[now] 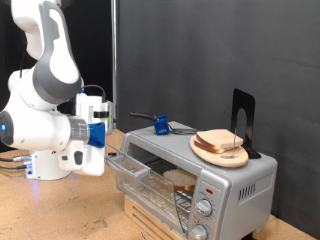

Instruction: Make a piece of toast with the oven

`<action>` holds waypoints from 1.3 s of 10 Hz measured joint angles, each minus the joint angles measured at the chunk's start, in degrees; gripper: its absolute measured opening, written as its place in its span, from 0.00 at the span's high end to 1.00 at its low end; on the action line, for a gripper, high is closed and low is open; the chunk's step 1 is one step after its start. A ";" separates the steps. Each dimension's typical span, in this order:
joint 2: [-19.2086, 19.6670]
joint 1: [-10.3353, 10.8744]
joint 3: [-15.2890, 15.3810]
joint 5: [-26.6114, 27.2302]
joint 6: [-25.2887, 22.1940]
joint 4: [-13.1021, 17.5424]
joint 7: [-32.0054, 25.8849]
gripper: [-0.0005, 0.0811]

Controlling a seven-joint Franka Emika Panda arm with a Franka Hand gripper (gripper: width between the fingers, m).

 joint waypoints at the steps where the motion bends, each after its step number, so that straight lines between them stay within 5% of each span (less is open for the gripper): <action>1: 0.08 0.04 0.26 0.39 0.29 -0.15 0.01 0.00; 8: -1.37 3.65 5.84 6.70 1.90 -0.93 -0.70 0.00; 13: -6.10 0.92 3.19 4.11 1.96 -6.06 -4.26 0.00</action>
